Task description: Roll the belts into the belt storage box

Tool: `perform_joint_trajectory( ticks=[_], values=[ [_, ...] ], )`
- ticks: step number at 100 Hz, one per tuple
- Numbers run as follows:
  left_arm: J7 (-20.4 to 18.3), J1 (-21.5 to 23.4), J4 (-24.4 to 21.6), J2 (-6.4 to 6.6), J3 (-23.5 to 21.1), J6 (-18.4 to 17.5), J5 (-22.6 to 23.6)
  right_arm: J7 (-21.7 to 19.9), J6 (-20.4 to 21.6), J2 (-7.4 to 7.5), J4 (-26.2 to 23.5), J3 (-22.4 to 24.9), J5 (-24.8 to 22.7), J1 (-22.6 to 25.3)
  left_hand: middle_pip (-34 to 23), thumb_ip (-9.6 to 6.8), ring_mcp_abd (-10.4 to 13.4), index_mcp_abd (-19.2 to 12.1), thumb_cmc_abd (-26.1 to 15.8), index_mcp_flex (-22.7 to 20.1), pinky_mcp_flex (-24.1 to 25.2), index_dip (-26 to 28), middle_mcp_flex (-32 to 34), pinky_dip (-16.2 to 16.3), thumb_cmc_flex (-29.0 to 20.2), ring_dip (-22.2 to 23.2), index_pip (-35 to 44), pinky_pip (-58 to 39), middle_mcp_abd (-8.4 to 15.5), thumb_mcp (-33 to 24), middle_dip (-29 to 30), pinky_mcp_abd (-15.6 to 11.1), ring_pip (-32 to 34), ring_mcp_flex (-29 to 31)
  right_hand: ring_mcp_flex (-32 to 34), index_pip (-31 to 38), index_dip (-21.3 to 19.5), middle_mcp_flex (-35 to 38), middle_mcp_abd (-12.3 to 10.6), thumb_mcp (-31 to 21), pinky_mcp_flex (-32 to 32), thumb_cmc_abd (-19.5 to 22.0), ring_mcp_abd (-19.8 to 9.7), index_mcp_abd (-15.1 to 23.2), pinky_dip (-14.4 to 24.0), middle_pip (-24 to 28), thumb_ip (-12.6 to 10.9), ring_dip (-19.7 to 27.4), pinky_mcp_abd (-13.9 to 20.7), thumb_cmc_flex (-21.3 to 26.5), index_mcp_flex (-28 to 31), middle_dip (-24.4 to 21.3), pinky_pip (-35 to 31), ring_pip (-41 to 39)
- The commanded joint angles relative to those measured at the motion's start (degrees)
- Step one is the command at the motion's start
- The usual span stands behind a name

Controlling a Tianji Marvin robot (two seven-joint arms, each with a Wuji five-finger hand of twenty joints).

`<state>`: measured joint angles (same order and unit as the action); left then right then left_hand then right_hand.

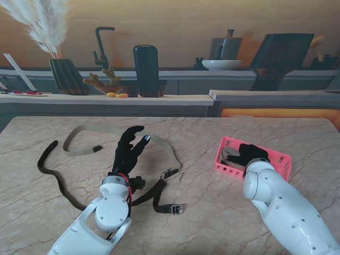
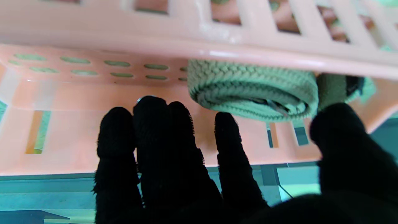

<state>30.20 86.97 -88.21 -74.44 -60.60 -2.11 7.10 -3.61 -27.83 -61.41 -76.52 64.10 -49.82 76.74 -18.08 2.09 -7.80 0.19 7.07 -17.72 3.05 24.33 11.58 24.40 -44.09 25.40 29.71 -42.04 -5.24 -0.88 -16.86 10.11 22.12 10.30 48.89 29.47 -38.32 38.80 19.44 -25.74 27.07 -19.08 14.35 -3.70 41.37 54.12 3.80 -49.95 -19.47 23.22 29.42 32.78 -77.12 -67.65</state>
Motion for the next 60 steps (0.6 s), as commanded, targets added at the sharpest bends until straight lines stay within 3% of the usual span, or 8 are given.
perform_joint_trajectory(
  ticks=[1,11,43,60],
  values=[
    [0.1,0.3,-0.1,-0.31,-0.1,0.0,0.0,3.4,1.7,-1.02,1.1,-0.2,0.9,-0.2,-1.4,-1.52,-0.2,0.1,-2.0,-0.7,0.7,0.3,0.4,-0.3,-1.2,0.8,1.3,-1.7,-0.1,0.5,-1.0,0.0,0.9,1.1,1.9,3.1,-1.2,0.4,1.2,3.7,-0.3,3.0,1.1,2.4,-0.7,1.7,-2.0,0.4,-0.3,5.9,2.9,-0.3,-1.4,-1.0],
    [0.3,0.5,-0.3,-0.29,-0.3,-0.1,0.2,5.9,3.2,-1.28,0.7,0.4,0.2,0.7,-1.6,-1.52,-0.2,0.2,-2.1,-0.9,0.7,0.3,0.9,-0.4,-1.2,0.8,1.4,-1.9,-0.3,0.5,-1.1,0.0,0.9,1.3,2.4,4.1,-0.7,0.6,1.1,5.7,0.2,4.0,0.8,1.6,-0.8,2.2,-2.9,0.8,0.2,8.8,3.5,-0.5,-1.8,-1.4],
    [-0.7,1.9,-1.7,0.35,-1.0,-0.9,1.2,11.5,12.9,-1.43,-8.3,7.1,-3.5,8.5,-2.8,-1.47,-1.2,0.6,-1.6,-1.5,0.6,0.2,5.4,-0.2,-1.2,0.9,1.3,-2.9,-1.3,0.7,-2.0,0.9,1.2,2.8,-3.8,1.4,2.1,-3.2,0.6,0.8,-5.0,0.4,1.1,0.8,-2.6,-1.2,-2.5,2.6,1.2,2.2,-0.1,-2.6,3.2,4.6],
    [-2.9,2.6,-2.5,1.16,-1.7,-1.3,2.0,13.0,21.2,-1.37,-11.4,9.2,-3.4,11.4,-3.4,-1.42,-2.7,1.1,-0.5,-3.2,-1.5,0.0,10.7,0.2,-1.6,1.1,0.8,-4.2,-2.5,0.8,-3.0,2.1,1.8,6.1,-9.3,1.3,1.7,-4.7,-2.7,-0.1,-9.5,-1.0,-1.5,2.7,-3.5,-6.1,-2.4,6.8,3.2,3.8,-0.7,-4.5,10.5,15.8]
  ],
)
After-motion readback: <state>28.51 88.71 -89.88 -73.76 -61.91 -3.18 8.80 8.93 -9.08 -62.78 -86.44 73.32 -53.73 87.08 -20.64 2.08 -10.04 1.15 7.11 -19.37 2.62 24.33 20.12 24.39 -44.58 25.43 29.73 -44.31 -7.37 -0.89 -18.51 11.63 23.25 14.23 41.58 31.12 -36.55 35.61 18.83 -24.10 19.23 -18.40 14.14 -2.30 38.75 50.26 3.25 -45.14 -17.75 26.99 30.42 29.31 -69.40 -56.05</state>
